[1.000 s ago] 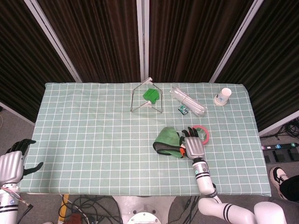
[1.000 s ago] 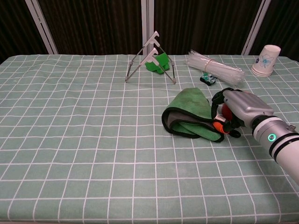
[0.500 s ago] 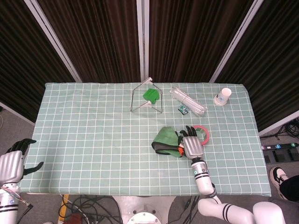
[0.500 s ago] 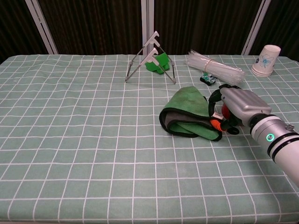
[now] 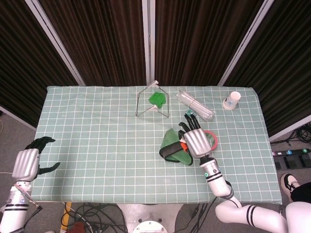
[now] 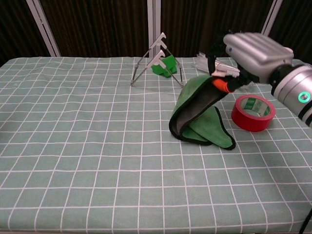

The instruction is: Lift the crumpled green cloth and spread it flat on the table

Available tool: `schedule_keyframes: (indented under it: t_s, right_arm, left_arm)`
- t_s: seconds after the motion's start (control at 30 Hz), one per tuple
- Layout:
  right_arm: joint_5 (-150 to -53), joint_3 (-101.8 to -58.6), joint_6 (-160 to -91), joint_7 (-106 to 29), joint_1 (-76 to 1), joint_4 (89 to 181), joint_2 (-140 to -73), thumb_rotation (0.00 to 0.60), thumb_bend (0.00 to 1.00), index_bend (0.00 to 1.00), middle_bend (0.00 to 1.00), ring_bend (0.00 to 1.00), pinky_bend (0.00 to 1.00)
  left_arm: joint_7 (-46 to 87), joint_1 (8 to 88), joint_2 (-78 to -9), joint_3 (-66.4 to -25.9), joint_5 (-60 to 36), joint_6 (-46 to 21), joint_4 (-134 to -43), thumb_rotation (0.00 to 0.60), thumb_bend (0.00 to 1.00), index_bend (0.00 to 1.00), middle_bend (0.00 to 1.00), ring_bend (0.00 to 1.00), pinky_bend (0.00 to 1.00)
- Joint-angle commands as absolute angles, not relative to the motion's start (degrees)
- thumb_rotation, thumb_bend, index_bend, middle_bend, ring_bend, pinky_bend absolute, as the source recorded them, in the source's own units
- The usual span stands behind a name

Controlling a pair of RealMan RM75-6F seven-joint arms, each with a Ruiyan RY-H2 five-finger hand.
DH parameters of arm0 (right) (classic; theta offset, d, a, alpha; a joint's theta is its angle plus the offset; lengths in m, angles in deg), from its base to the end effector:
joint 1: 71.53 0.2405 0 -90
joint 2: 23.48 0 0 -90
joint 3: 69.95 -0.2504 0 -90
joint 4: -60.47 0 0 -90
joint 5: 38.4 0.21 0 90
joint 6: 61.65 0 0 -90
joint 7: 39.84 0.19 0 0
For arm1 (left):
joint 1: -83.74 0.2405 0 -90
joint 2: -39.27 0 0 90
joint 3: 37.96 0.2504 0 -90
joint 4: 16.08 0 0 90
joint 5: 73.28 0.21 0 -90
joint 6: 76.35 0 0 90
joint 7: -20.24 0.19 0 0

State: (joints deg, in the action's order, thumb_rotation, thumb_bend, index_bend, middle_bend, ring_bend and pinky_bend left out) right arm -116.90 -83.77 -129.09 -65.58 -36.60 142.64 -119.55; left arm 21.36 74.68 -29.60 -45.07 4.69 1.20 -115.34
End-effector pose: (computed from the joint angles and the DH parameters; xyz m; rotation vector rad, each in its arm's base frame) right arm -0.1109 -0.3614 -0.0189 1.7286 -0.6879 1.1037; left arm -0.2770 0.2583 0.1159 -1.3127 -1.1232 -1.0055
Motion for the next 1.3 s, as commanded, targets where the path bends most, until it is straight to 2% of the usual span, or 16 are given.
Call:
schedule_keyframes:
  t_s: [0.03,0.33,0.6,0.77,0.97,1.13,1.3]
  right_arm:
    - [-118.7,-86.64,-128.11,-68.14,-33.37,145.78,-116.87,0.6,0.63,0.74,0.25,0.0,0.0]
    - [-117.77,-92.27,-125.27,-69.14,-26.91,148.99,-114.41,0.6,0.63,0.73,0.25,0.0,0.0]
    - [-112.23,-94.71,-122.6,-74.06,-21.16,147.93,-117.52,0.6,0.63,0.73,0.25,0.0,0.0]
    - [-108.05,-95.63,-120.51,-78.26,-16.93,144.73,-120.24,0.6,0.64,0.73,0.25,0.0,0.0]
    - [-102.87,-96.83,-118.66,-82.89,-11.72,139.83,-123.98,0.6,0.64,0.73,0.25,0.0,0.0]
    - [-98.33,-97.09,-118.98,-88.73,-7.42,136.35,-127.94,0.6,0.65,0.73,0.25,0.0,0.0]
    - [-94.29,-97.76,-119.7,-92.17,-3.87,134.11,-131.37,0.6,0.65,0.73,0.25,0.0,0.0]
  left_arm:
    - [18.5,71.54,-29.71,-46.17,5.15,-2.61,-115.73,0.6,0.04,0.26,0.25,0.2,0.29]
    - [12.56,64.0,-35.03,-51.23,0.59,-10.12,-113.5,0.6,0.04,0.29,0.25,0.2,0.29]
    - [13.2,56.84,-40.88,-54.94,-6.11,-16.58,-110.21,0.597,0.03,0.31,0.25,0.2,0.3]
    - [16.43,53.06,-43.66,-55.81,-12.01,-20.51,-108.26,0.461,0.0,0.31,0.25,0.2,0.3]
    - [21.15,49.51,-46.92,-55.83,-18.49,-23.06,-105.57,0.422,0.0,0.31,0.25,0.2,0.3]
    - [25.18,46.68,-49.2,-55.58,-22.92,-24.32,-103.89,0.423,0.0,0.31,0.25,0.2,0.3]
    - [27.81,44.66,-50.11,-55.6,-26.14,-24.77,-103.73,0.349,0.0,0.31,0.25,0.2,0.3]
